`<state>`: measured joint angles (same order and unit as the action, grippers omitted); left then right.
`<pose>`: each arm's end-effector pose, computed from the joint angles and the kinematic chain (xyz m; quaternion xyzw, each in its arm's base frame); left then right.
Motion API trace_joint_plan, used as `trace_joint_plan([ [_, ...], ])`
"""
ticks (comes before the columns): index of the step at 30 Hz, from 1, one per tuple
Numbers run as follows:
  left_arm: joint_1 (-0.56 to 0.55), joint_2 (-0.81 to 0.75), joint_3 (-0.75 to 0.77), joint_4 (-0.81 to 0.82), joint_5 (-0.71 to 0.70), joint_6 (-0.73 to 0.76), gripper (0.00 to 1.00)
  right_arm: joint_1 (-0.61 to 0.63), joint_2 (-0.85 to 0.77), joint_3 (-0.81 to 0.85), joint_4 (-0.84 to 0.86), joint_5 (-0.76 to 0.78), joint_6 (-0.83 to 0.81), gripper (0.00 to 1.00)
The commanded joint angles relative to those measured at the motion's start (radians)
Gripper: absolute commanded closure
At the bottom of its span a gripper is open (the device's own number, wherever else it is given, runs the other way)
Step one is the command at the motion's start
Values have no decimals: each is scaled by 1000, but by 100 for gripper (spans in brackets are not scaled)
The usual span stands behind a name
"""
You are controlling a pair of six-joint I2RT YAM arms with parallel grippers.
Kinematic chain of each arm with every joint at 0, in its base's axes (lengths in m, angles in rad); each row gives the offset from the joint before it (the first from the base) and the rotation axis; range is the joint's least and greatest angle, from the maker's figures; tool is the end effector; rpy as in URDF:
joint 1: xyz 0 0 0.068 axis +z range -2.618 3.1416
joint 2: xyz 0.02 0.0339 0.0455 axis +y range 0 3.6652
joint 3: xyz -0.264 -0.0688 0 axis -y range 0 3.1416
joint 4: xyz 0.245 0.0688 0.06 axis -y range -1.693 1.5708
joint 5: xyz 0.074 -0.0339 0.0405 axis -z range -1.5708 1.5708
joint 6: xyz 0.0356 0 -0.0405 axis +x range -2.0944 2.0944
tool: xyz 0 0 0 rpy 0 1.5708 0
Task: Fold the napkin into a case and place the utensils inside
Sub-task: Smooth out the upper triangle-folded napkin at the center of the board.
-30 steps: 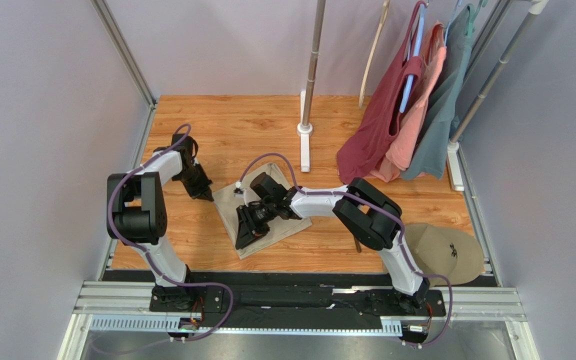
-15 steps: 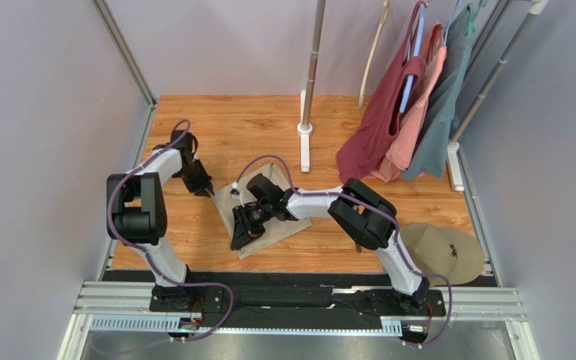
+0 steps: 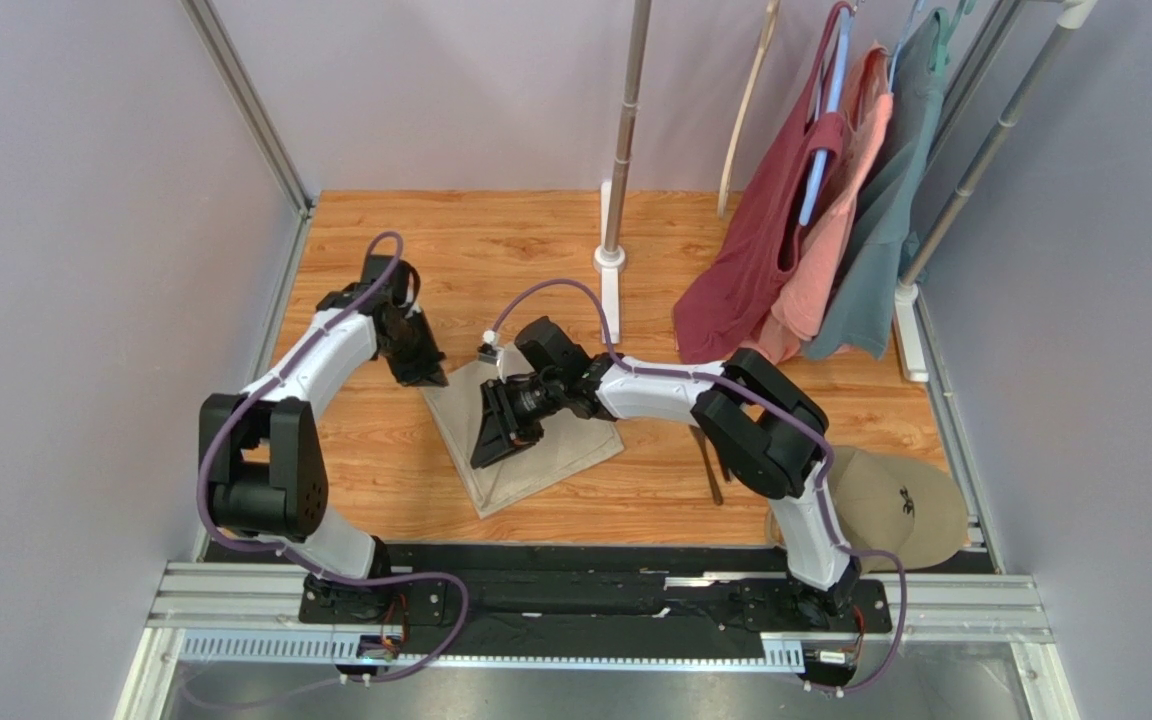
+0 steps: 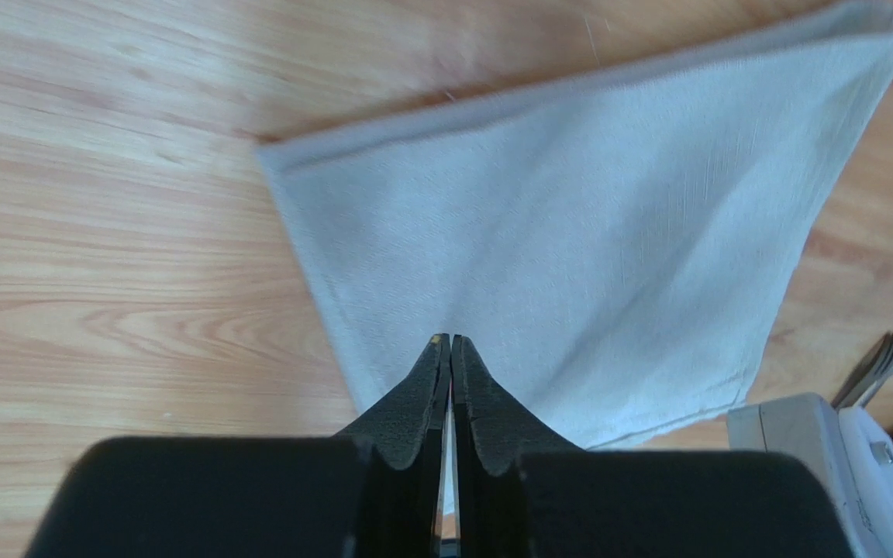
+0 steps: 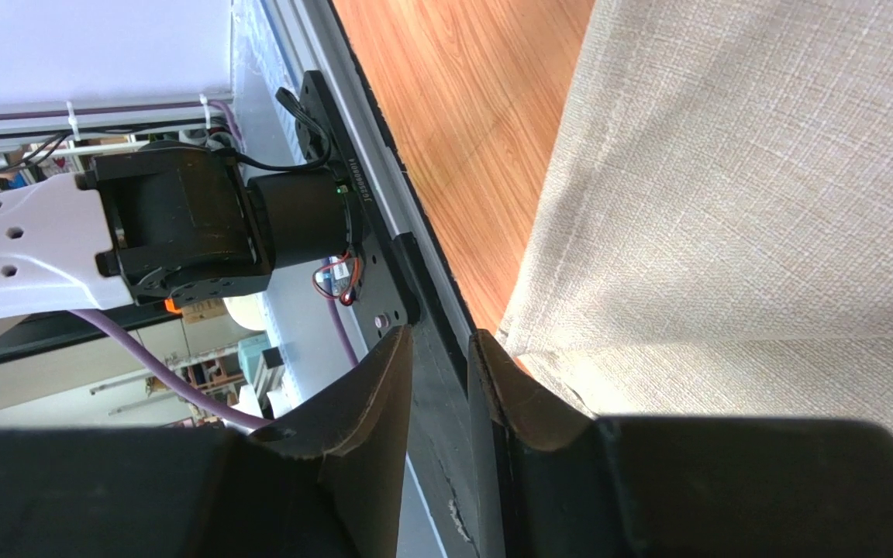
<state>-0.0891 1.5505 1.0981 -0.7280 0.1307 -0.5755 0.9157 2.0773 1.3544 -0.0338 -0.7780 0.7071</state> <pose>0.3012 -0.0316 0.2232 -0.2234 0.9532 -0.1237 0.1621 0.2505 0.3671 0.1591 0.2378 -0.8294 -0.5055 0.0004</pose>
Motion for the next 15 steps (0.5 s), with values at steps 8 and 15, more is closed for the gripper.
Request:
trace_joint_plan([
  [8,8,172,-52,65,19,-40,98,60,84,-27,80,-3,15,75],
  [15,9,192,-6,52,-28,-24,99,80,124,-44,115,-30,38,77],
])
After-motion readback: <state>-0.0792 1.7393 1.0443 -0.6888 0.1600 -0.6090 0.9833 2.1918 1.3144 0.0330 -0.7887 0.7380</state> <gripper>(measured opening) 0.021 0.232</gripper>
